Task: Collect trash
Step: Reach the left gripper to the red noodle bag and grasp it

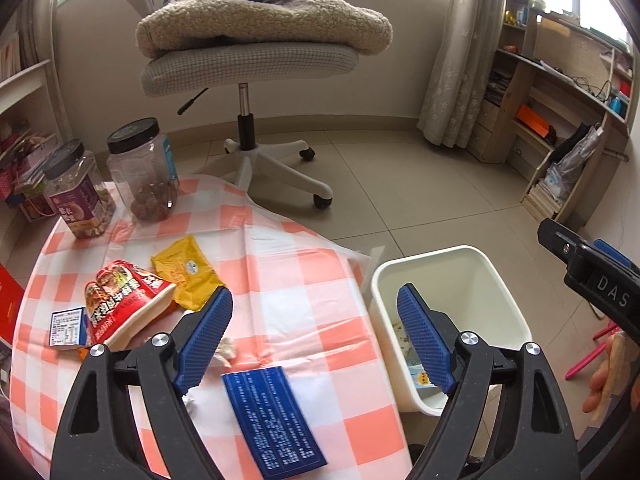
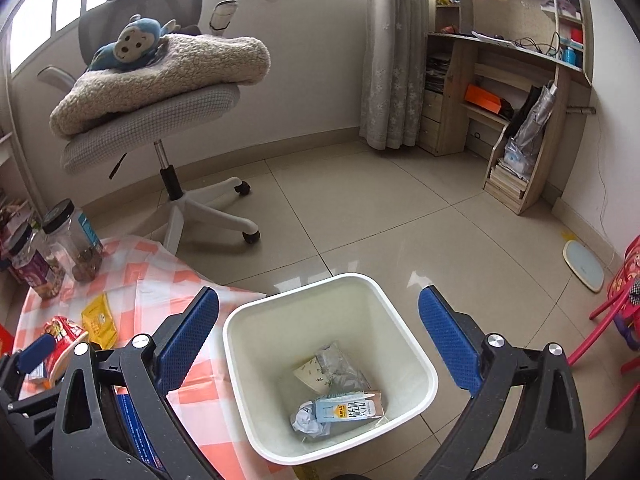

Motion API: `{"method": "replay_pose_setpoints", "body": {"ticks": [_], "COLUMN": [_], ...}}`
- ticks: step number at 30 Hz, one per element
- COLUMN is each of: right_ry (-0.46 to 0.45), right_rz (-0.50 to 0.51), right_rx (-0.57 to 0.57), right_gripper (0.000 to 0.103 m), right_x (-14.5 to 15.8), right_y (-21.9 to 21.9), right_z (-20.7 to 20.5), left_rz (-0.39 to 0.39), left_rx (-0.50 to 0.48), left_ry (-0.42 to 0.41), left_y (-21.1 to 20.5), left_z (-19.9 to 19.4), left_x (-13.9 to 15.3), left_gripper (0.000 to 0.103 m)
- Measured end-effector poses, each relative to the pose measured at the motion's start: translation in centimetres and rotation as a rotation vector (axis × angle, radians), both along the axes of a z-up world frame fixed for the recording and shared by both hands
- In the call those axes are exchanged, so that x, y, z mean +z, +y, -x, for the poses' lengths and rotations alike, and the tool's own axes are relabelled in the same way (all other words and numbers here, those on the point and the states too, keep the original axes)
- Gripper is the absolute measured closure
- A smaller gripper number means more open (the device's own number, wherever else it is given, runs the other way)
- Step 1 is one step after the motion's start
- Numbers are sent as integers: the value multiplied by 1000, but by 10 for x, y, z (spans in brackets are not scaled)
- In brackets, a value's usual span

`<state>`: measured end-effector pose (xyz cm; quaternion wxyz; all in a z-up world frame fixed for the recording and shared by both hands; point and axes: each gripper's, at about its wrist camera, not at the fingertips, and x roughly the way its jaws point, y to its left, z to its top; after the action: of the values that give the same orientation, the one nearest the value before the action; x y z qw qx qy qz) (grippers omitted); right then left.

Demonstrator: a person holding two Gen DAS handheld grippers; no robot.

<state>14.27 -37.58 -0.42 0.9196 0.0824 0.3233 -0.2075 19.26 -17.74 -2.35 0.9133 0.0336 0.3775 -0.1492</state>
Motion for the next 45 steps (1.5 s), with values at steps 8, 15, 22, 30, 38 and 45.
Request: {"method": "replay_pose_setpoints", "body": {"ticks": [8, 15, 22, 30, 38, 45], "right_ry": [39, 60, 76, 96, 125, 146], "right_rz": [62, 58, 39, -2, -47, -94], "right_rx": [114, 185, 247, 288, 282, 278], "right_gripper": [7, 7, 7, 7, 7, 7], "right_x": [-7, -13, -20, -27, -33, -36], "right_y": [56, 100, 139, 168, 167, 161], "right_z": [-18, -38, -55, -71, -83, -89], "left_rz": [-9, -20, -26, 83, 259, 307], "left_rx": [65, 123, 215, 295, 354, 381], "left_ry": [14, 50, 127, 307, 463, 552], "left_y": [53, 99, 152, 204, 216, 216], "left_z": [-8, -20, -38, -80, -122, -139], "left_x": [0, -9, -28, -56, -94, -131], "left_gripper": [20, 19, 19, 17, 9, 6]}}
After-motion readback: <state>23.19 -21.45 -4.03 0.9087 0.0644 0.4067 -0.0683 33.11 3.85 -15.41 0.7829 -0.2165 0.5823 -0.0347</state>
